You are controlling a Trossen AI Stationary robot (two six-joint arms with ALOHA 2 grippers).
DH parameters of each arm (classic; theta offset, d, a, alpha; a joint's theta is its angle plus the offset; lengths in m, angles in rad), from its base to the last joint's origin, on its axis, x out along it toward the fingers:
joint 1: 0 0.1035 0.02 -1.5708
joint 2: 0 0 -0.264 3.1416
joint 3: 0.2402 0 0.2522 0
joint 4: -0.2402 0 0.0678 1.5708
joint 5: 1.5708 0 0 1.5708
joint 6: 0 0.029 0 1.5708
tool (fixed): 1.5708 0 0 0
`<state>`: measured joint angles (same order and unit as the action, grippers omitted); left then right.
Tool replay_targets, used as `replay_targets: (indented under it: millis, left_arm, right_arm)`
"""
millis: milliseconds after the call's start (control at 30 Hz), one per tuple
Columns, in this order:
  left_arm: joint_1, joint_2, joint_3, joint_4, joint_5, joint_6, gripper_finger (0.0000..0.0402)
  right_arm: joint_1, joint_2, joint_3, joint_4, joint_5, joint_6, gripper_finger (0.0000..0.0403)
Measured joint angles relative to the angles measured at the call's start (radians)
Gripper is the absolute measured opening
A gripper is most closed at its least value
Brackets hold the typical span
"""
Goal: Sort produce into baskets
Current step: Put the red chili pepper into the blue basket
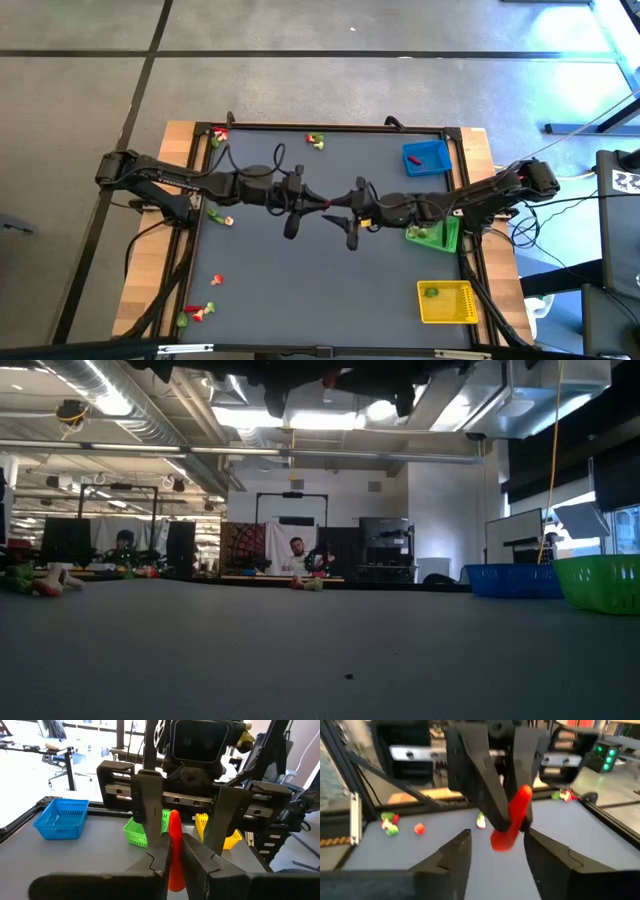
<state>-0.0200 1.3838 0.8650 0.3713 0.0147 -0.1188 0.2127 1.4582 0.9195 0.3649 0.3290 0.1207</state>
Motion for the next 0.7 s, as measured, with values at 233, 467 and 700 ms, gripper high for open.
replay_targets:
  millis: [233,467,700]
  left_arm:
    - [0.000,0.000,0.000,0.023,0.003,0.003,0.0033]
    - [0.000,-0.001,0.000,0.021,0.003,-0.016,0.0033]
    - [0.000,-0.001,0.000,0.015,0.003,-0.036,0.0064]
  right_arm:
    - [0.000,0.000,0.000,0.029,-0.005,-0.022,0.0101]
    - [-0.013,0.000,0.000,0.026,-0.007,-0.029,0.0035]
    - [-0.012,0.000,0.000,0.023,-0.007,-0.078,0.0018]
